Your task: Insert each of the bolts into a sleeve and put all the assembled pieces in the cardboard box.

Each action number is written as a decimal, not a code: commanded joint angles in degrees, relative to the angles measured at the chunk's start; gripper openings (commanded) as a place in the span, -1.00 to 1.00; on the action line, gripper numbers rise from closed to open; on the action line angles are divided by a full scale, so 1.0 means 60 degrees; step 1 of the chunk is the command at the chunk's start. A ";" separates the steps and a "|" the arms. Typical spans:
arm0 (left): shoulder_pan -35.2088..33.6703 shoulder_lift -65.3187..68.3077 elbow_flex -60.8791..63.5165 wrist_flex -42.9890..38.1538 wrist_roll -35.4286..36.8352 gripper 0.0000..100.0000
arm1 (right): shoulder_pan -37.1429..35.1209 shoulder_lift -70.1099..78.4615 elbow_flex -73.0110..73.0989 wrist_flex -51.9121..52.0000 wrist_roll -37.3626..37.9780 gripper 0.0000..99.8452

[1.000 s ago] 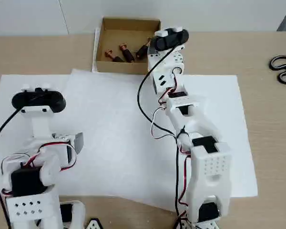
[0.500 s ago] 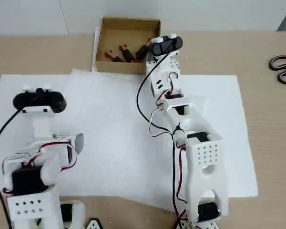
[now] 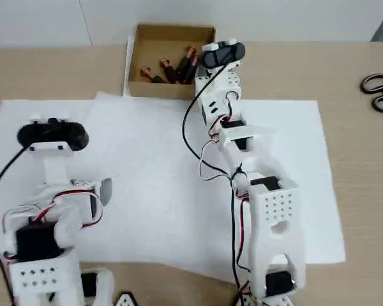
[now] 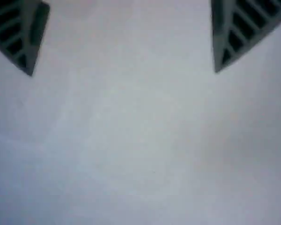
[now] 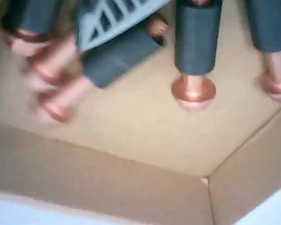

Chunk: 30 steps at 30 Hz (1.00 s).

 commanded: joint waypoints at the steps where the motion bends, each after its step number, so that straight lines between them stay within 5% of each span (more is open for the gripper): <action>1: 0.0015 -0.0103 -0.0051 -0.0234 -0.0044 -0.53 | -0.0037 -0.0901 -0.0396 0.0081 0.0571 -0.73; 12: 0.0015 -0.0103 -0.0081 -0.0249 -0.0059 -0.53 | -0.0066 -0.6205 0.1773 0.3084 0.0733 -0.73; 30: 0.0015 -0.0117 -0.1326 -0.0352 -0.0220 -0.54 | -0.0125 -2.0623 0.9934 0.7905 0.0791 -0.73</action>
